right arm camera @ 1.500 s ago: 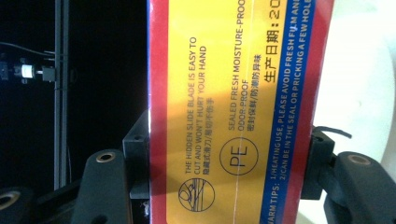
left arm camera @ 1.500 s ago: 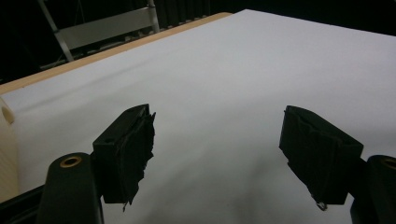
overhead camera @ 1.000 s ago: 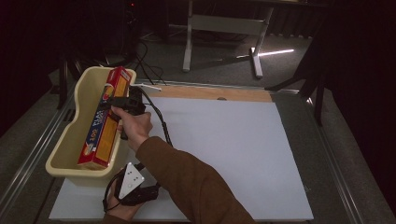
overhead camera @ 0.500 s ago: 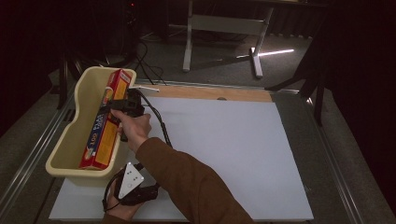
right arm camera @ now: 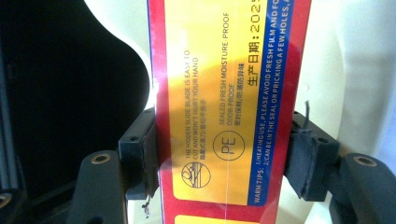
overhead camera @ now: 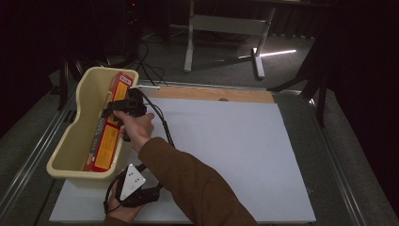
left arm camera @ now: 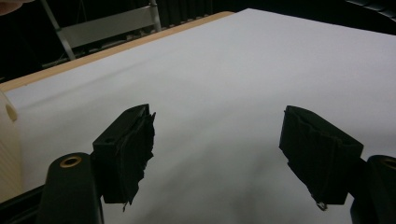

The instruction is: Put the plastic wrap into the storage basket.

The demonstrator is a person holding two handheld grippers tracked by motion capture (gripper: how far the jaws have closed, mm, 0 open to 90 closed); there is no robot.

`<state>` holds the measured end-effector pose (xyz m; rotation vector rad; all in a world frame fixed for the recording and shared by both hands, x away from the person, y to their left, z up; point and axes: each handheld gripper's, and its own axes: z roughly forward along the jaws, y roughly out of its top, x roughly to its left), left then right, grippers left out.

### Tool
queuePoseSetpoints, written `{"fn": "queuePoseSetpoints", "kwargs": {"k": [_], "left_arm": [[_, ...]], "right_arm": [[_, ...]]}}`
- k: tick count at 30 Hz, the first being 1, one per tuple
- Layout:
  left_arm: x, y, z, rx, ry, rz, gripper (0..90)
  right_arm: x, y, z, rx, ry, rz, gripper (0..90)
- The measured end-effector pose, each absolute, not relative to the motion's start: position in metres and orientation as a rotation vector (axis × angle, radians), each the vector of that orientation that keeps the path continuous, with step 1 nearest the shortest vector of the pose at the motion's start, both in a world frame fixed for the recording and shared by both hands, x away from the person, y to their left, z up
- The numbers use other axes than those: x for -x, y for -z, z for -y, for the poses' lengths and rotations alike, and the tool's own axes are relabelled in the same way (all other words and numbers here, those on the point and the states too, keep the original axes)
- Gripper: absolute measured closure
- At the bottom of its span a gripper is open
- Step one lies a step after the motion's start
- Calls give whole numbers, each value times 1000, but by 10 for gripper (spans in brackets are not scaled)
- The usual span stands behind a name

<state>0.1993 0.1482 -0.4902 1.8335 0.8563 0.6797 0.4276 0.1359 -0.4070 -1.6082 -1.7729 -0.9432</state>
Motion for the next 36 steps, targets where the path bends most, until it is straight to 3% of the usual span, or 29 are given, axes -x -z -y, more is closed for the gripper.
{"fn": "queuePoseSetpoints", "kwargs": {"k": [22, 36], "left_arm": [[-200, 490, -148, -1835, -680, -857, 256], [-201, 491, -144, -1842, -688, -851, 256]], "right_arm": [[-426, 392, -125, 1629, 951, 1743, 334], [-420, 375, -104, 1422, 1060, 1999, 391]]}}
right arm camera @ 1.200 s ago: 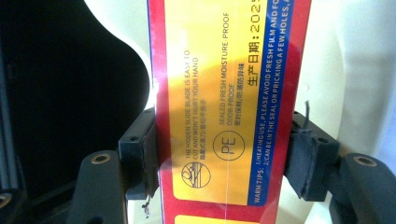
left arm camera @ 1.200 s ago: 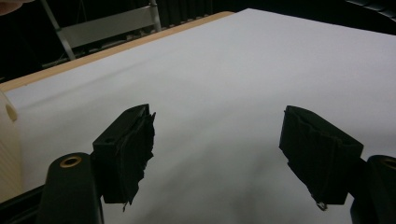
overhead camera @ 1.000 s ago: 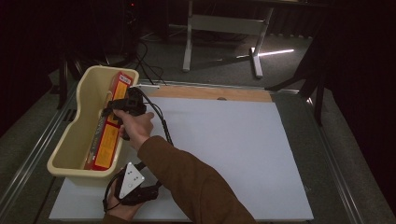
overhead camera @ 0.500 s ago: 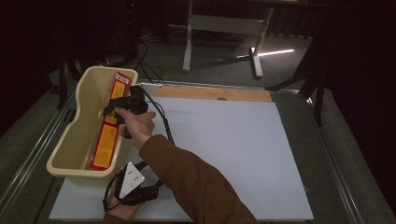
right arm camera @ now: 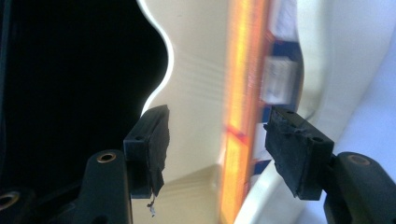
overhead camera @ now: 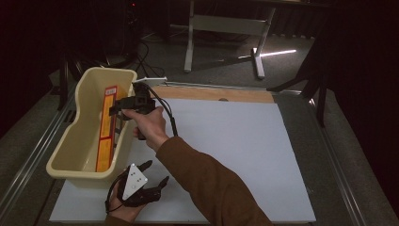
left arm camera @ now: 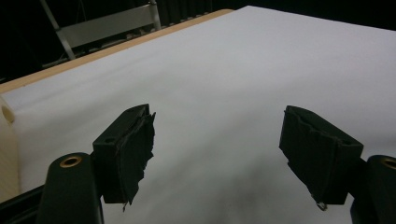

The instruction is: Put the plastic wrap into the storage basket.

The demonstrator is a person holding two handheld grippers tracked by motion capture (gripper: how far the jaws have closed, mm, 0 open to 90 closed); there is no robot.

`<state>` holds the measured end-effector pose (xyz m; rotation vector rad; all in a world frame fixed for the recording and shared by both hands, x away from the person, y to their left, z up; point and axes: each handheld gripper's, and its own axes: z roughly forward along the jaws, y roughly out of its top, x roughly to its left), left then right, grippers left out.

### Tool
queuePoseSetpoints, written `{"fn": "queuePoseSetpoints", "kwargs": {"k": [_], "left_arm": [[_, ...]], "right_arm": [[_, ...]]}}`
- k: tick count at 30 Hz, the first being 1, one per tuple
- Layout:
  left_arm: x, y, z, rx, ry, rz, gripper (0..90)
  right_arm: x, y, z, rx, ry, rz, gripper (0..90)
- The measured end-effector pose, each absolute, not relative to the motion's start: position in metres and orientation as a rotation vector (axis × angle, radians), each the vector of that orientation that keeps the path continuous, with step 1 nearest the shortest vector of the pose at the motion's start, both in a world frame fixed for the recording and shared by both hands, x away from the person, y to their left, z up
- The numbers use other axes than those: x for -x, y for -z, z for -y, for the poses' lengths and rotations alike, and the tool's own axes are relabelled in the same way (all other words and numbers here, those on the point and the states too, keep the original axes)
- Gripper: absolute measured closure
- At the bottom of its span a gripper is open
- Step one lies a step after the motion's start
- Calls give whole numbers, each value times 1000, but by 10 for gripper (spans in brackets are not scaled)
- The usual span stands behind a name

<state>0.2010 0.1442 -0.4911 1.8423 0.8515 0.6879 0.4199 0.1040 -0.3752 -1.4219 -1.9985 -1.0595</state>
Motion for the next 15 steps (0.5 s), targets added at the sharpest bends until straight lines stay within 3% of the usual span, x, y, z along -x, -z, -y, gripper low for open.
{"fn": "queuePoseSetpoints", "kwargs": {"k": [15], "left_arm": [[-201, 491, -144, -1844, -698, -850, 256]], "right_arm": [[-393, 375, -70, 1068, 1258, 2623, 340]]}}
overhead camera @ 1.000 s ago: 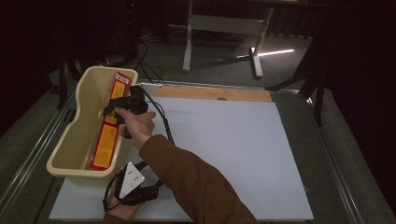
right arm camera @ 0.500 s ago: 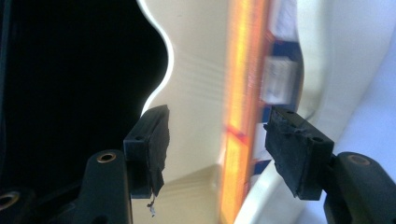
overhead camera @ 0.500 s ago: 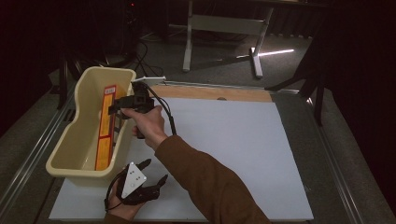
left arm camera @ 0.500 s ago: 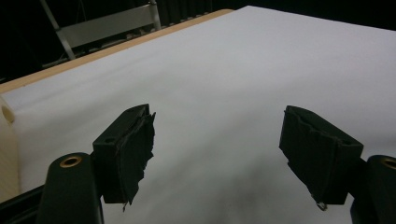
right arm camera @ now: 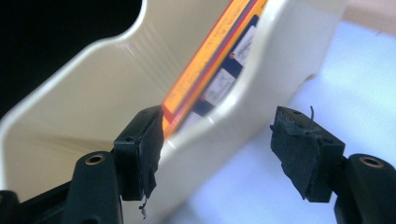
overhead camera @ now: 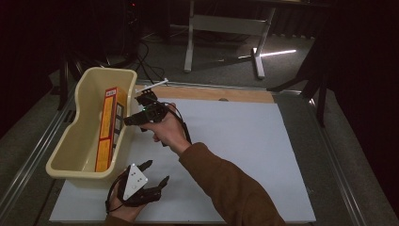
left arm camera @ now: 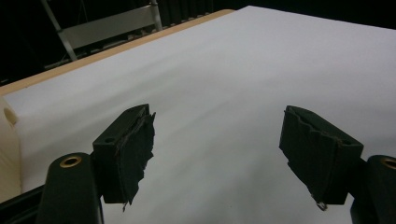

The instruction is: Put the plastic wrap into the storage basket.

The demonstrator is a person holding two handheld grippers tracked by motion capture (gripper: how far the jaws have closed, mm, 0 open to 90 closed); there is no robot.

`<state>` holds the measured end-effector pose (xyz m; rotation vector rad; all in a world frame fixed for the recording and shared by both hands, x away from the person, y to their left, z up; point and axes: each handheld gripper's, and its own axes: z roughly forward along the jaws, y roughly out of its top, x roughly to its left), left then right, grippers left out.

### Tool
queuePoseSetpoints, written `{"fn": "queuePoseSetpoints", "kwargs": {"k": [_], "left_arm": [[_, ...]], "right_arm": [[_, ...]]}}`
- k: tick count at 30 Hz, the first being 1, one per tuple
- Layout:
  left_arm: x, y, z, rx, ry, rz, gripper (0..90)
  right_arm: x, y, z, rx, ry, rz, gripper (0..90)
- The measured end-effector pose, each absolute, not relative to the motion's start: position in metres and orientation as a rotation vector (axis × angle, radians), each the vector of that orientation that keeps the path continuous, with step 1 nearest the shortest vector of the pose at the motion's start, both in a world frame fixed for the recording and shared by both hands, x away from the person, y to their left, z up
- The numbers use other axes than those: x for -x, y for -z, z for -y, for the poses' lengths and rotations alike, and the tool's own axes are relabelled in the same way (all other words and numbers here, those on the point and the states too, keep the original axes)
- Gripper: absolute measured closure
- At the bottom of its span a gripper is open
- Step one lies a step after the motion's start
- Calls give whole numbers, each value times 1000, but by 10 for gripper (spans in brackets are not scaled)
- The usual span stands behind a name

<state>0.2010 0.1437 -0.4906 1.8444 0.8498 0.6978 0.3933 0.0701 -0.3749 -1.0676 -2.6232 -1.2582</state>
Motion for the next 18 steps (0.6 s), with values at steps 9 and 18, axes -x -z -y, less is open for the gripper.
{"fn": "queuePoseSetpoints", "kwargs": {"k": [9, 18], "left_arm": [[-202, 490, -144, -1846, -697, -853, 256], [-203, 490, -144, -1849, -693, -862, 256]], "right_arm": [[-380, 381, -28, 946, 1357, 2805, 344], [-360, 397, 24, 851, 1429, 2971, 332]]}}
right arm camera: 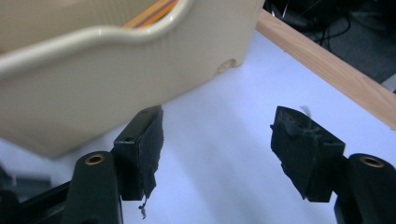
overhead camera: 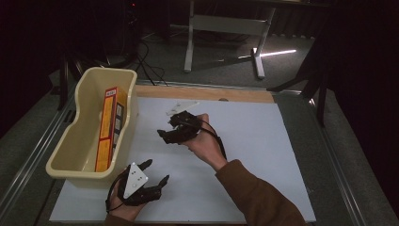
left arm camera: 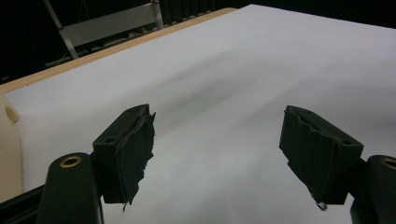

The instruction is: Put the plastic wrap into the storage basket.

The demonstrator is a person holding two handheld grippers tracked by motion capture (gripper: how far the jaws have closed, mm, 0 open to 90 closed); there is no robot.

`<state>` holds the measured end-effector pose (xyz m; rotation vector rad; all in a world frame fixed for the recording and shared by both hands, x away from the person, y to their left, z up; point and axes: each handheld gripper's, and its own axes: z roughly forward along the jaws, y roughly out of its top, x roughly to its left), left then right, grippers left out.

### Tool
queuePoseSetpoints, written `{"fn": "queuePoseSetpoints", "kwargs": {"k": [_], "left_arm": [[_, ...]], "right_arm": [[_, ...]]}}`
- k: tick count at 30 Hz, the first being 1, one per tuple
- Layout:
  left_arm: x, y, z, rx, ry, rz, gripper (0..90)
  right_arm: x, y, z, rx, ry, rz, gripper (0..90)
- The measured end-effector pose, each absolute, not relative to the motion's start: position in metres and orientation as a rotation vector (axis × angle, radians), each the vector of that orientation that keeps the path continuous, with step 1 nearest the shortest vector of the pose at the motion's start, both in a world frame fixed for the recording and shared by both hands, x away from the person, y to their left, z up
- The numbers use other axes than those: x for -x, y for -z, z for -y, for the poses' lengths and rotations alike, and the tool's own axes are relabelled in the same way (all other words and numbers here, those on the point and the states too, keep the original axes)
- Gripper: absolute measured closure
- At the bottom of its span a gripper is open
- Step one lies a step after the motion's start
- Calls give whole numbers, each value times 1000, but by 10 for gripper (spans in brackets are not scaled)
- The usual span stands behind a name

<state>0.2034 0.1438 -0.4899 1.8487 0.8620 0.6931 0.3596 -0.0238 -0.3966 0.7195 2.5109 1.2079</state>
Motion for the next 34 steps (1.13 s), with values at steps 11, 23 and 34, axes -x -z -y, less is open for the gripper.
{"fn": "queuePoseSetpoints", "kwargs": {"k": [11, 23, 34], "left_arm": [[-206, 490, -147, -1843, -687, -889, 257], [-208, 491, -148, -1838, -688, -913, 257], [-209, 490, -150, -1833, -691, -918, 256]], "right_arm": [[-326, 439, 121, -723, -1237, -2395, 302], [-286, 481, 244, -923, -1393, -2189, 280], [-253, 489, 276, -853, -1399, -2121, 254]]}}
